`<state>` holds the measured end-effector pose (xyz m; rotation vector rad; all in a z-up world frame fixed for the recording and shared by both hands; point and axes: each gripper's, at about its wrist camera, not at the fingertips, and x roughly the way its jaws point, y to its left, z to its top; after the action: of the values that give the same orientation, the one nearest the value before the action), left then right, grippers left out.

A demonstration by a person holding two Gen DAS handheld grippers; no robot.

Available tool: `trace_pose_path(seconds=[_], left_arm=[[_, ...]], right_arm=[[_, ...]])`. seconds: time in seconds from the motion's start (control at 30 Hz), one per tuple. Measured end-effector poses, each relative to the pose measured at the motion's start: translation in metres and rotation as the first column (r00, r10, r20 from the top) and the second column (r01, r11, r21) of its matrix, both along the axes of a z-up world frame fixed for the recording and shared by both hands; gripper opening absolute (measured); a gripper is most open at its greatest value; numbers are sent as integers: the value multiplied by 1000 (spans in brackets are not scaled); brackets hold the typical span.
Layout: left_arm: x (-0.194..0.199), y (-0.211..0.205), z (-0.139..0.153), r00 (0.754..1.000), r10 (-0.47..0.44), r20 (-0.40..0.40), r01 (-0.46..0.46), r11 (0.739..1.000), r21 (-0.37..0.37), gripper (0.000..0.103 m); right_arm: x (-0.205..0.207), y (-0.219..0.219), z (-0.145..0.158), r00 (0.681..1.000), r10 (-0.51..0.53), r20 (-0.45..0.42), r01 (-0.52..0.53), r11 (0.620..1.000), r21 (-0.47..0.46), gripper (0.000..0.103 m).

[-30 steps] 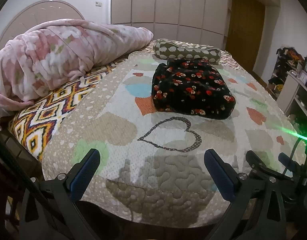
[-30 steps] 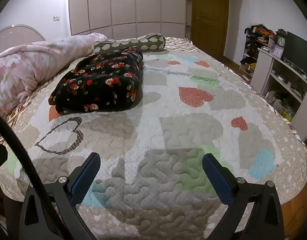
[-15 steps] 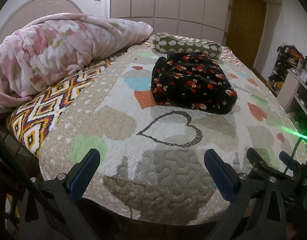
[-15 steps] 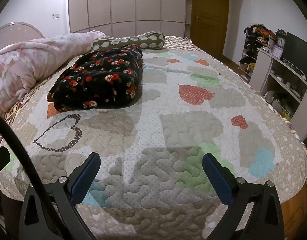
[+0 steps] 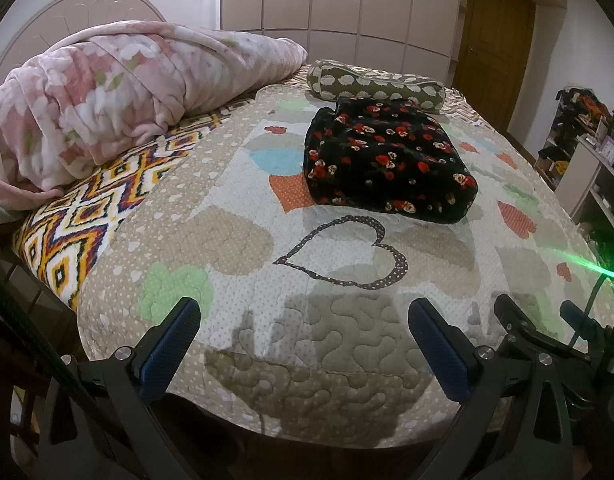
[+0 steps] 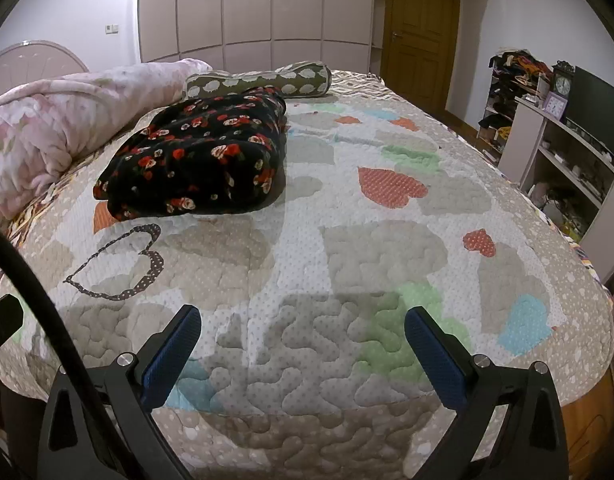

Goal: Fold large clothes

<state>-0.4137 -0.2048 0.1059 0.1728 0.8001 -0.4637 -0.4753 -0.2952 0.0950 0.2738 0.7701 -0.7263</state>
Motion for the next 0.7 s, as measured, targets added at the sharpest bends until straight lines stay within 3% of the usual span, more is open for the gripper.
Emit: trace_pose_path(seconds=[0.7], left_arm=[[0, 0, -1, 1000, -1, -2, 1, 1000, 1, 103]], right_arm=[[-1, 0, -4, 1000, 2, -7, -2, 1000, 1, 103]])
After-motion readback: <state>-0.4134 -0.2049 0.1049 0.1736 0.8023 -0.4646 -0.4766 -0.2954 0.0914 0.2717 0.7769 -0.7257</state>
